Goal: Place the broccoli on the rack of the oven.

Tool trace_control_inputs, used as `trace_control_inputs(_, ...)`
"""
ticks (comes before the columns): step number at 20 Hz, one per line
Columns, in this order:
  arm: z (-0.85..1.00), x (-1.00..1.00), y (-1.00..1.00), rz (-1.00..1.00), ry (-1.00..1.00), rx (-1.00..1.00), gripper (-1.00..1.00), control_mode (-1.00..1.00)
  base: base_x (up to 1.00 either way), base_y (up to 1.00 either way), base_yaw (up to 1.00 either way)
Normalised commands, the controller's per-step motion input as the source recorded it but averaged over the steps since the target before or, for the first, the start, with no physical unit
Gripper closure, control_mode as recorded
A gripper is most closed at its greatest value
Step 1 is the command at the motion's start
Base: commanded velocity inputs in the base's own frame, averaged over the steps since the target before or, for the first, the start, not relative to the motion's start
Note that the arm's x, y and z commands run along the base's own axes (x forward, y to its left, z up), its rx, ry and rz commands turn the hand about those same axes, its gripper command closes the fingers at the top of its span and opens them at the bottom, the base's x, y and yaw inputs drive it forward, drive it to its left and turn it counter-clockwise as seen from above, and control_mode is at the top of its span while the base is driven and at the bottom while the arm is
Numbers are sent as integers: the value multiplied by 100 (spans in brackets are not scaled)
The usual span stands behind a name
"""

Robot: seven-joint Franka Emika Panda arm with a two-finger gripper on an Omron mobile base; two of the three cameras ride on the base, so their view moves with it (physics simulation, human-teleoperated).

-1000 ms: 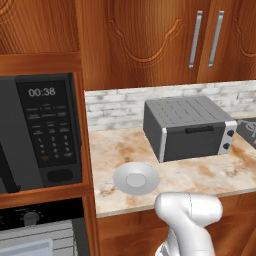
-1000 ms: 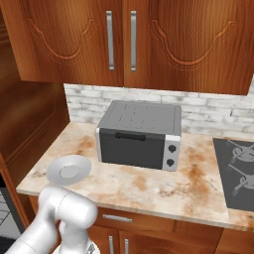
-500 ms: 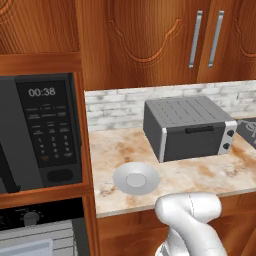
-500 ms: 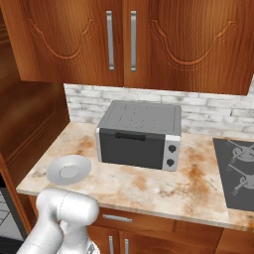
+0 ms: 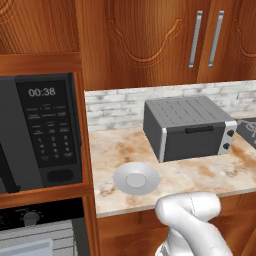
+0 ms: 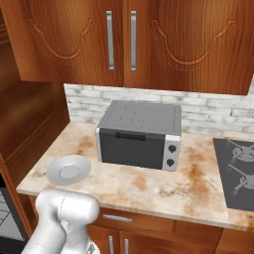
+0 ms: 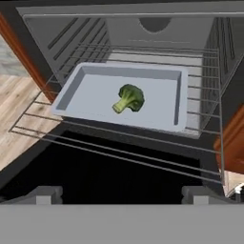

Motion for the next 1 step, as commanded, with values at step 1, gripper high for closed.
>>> trace_control_inputs(1, 0, 0, -38, 0, 17, 2, -100, -100, 0, 0, 0)
